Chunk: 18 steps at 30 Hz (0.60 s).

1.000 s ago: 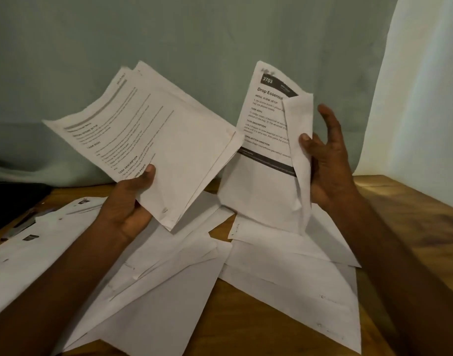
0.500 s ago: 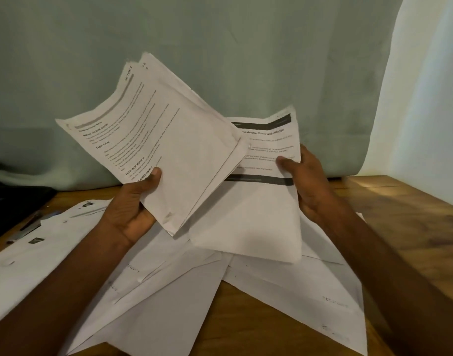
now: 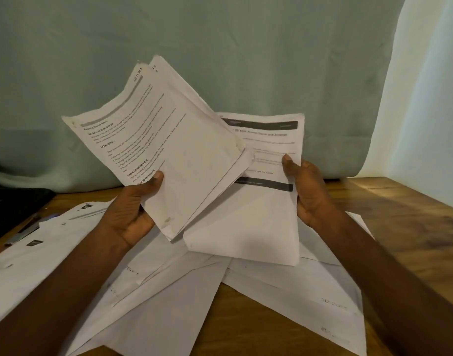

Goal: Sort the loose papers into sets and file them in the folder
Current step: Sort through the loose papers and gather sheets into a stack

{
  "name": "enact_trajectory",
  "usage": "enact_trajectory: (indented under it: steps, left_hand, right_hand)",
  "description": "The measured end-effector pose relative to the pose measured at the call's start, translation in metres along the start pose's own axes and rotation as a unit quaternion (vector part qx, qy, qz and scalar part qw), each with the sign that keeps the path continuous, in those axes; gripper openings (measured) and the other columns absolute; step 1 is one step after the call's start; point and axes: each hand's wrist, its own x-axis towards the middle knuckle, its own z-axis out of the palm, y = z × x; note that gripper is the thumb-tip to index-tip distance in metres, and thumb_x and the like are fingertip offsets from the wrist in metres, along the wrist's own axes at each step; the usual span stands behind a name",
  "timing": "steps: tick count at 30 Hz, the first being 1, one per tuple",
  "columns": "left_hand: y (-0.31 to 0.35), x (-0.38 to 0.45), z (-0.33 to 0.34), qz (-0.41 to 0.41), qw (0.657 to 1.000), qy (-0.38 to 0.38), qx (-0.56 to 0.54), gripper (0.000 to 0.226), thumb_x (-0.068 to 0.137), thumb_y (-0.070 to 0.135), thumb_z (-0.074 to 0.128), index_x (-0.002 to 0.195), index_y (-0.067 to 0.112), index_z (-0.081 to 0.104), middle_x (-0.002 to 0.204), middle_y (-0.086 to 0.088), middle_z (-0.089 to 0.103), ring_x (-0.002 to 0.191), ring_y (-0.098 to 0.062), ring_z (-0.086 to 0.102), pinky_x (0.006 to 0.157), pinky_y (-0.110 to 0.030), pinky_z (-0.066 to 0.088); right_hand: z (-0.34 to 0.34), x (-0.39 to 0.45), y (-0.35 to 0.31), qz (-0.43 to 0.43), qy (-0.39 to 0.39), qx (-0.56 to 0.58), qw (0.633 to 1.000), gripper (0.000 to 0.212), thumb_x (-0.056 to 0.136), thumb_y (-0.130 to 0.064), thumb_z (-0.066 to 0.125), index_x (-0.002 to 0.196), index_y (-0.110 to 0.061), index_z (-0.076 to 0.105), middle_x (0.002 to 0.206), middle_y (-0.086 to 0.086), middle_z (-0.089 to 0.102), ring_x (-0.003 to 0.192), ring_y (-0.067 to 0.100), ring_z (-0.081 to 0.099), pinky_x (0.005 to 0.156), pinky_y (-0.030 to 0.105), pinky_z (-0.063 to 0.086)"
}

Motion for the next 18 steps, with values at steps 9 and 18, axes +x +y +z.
enact_trajectory:
  steps: [9, 18]
  left_hand:
    - [0.025, 0.011, -0.022, 0.053, 0.997, 0.020, -0.059, 0.056, 0.096, 0.007, 0.060, 0.150, 0.020, 0.050, 0.142, -0.005, 0.063, 0.129, -0.022, 0.061, 0.096, -0.045, 0.058]
    - [0.059, 0.016, -0.048, 0.125, 0.981, 0.134, -0.063, 0.046, 0.099, 0.009, 0.063, 0.140, 0.028, 0.053, 0.132, -0.003, 0.069, 0.117, -0.022, 0.069, 0.094, -0.055, 0.056]
  right_hand:
    - [0.012, -0.023, -0.011, -0.517, 0.034, -0.415, 0.748, 0.062, 0.095, -0.001, 0.054, 0.153, -0.020, 0.044, 0.161, 0.004, 0.039, 0.147, 0.021, 0.040, 0.107, 0.048, 0.041]
    - [0.050, -0.053, 0.068, -0.209, -0.439, -0.476, 0.732, 0.053, 0.108, -0.021, 0.041, 0.154, -0.047, 0.034, 0.163, -0.017, 0.033, 0.149, 0.000, 0.027, 0.125, 0.035, 0.022]
